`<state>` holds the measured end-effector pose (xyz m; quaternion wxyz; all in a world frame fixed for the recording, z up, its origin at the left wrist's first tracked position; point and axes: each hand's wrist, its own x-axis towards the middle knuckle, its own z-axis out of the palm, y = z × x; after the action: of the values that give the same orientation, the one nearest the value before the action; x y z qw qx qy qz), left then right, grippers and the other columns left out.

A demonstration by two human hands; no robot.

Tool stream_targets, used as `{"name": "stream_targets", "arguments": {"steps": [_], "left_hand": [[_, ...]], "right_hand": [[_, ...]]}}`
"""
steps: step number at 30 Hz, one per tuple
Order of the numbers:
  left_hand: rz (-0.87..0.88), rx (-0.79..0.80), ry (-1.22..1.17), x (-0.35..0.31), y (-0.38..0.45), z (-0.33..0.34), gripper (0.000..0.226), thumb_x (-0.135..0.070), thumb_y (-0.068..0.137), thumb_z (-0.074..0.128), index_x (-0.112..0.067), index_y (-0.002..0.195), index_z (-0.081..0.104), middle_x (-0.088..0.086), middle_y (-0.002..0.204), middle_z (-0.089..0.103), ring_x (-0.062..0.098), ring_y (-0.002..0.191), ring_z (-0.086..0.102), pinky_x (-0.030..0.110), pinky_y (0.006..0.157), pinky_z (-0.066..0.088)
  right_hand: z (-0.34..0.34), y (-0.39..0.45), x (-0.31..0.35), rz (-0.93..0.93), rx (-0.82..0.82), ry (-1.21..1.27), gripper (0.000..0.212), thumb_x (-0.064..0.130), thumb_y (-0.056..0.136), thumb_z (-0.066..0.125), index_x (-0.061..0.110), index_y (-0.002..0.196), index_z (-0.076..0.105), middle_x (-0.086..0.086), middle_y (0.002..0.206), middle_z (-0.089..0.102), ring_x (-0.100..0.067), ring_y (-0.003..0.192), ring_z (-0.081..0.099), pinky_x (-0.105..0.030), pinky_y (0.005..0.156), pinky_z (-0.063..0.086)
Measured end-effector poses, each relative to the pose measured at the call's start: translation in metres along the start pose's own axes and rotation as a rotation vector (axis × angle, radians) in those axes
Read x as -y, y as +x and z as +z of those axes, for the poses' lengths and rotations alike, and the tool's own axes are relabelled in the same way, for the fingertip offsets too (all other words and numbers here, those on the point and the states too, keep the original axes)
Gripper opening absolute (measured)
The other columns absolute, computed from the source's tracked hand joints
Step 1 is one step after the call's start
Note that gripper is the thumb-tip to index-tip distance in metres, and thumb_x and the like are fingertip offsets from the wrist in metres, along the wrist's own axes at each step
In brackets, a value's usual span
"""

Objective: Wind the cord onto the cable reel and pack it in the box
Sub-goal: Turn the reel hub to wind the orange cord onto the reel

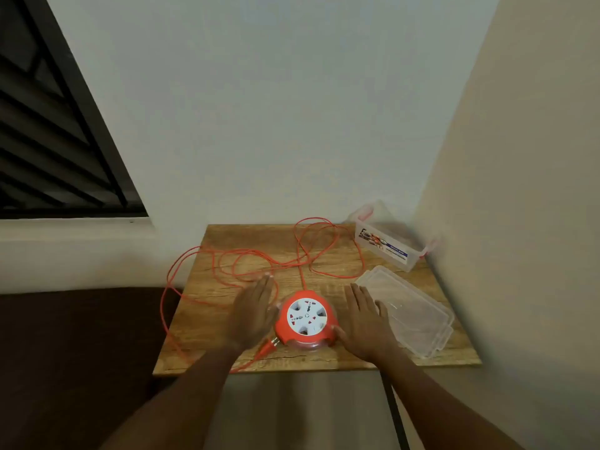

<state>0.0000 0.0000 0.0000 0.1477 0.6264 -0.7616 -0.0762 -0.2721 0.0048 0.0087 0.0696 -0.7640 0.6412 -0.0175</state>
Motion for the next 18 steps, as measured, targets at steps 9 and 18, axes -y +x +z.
{"name": "stream_targets", "arguments": {"steps": [9,18], "left_hand": [[-0.059,0.367,-0.152,-0.013,0.03,0.029,0.069,-0.046,0.108,0.037,-0.016,0.164,0.013,0.006,0.172,0.022,0.025,0.155,0.027,0.042,0.122,0.031],[-0.233,0.391,-0.309,-0.014,0.096,0.055,0.049,-0.027,0.101,0.061,-0.007,0.144,0.053,0.015,0.143,0.061,0.027,0.131,0.058,0.039,0.11,0.046]], "right_hand": [[0.033,0.006,0.001,-0.078,0.057,0.118,0.11,0.086,0.071,0.042,0.024,0.155,0.004,-0.004,0.163,0.014,-0.026,0.15,0.01,-0.053,0.116,0.017],[0.063,0.037,-0.003,-0.198,0.176,0.196,0.117,0.079,0.072,0.049,0.018,0.156,-0.004,-0.006,0.165,-0.001,-0.025,0.151,-0.001,-0.047,0.118,0.004]]}}
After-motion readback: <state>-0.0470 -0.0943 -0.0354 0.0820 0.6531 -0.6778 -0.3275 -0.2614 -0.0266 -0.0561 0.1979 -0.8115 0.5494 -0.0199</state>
